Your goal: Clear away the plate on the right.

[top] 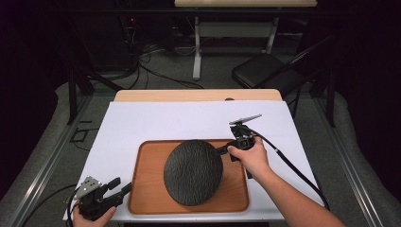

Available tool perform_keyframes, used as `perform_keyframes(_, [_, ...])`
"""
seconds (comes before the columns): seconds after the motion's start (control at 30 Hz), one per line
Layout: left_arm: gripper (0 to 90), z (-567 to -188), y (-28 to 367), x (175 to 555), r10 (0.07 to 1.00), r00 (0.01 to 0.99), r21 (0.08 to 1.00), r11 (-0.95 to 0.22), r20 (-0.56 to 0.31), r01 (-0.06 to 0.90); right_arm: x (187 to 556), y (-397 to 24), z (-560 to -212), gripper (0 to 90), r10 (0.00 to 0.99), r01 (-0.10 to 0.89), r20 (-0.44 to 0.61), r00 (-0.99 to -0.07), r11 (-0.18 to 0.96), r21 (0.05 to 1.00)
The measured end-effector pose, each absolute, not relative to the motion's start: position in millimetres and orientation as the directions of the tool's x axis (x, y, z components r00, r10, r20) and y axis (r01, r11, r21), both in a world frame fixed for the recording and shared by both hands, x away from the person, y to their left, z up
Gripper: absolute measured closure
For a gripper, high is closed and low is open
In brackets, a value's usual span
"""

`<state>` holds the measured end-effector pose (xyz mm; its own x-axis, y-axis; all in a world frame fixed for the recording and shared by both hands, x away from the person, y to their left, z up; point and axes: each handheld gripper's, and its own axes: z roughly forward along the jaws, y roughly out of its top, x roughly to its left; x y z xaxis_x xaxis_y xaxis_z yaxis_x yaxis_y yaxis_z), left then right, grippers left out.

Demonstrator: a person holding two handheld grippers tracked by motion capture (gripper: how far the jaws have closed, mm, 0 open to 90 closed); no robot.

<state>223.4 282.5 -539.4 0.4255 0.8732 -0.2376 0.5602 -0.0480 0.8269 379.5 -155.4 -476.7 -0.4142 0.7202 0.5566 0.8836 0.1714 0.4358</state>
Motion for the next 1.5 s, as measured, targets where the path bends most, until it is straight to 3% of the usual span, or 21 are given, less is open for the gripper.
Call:
perform_keyframes(0.33, [44.3,-539.9,281.8,223.6,0.874,0.424,0.825,-0.052,-0.235,0.564,382.7,-161.0,-491.2,84.5,0.714,0.908,0.592,-0.372,0.149,0.392])
perform_keyframes(0.53, [44.3,-540.1,282.2,223.7,0.875,0.422,0.825,-0.047,-0.238,0.563,386.1,-164.8,-502.3,73.0,0.706,0.921,0.617,-0.348,0.134,0.365])
perform_keyframes(0.67, [44.2,-540.1,281.9,223.8,0.874,0.424,0.824,-0.05,-0.238,0.565,387.2,-167.5,-507.1,70.7,0.7,0.929,0.632,-0.334,0.13,0.347])
perform_keyframes(0.9, [44.2,-540.2,281.8,223.9,0.874,0.422,0.823,-0.048,-0.239,0.567,384.1,-163.2,-515.0,67.1,0.754,0.922,0.557,-0.349,0.169,0.348])
perform_keyframes(1.13, [44.2,-540.5,282.2,224.0,0.874,0.421,0.823,-0.045,-0.242,0.566,379.3,-157.0,-526.1,61.2,0.79,0.887,0.442,-0.425,0.266,0.377])
perform_keyframes(1.5, [44.1,-540.3,282.2,223.8,0.875,0.42,0.824,-0.045,-0.24,0.565,372.2,-162.1,-510.0,54.0,0.794,0.835,0.366,-0.486,0.298,0.463])
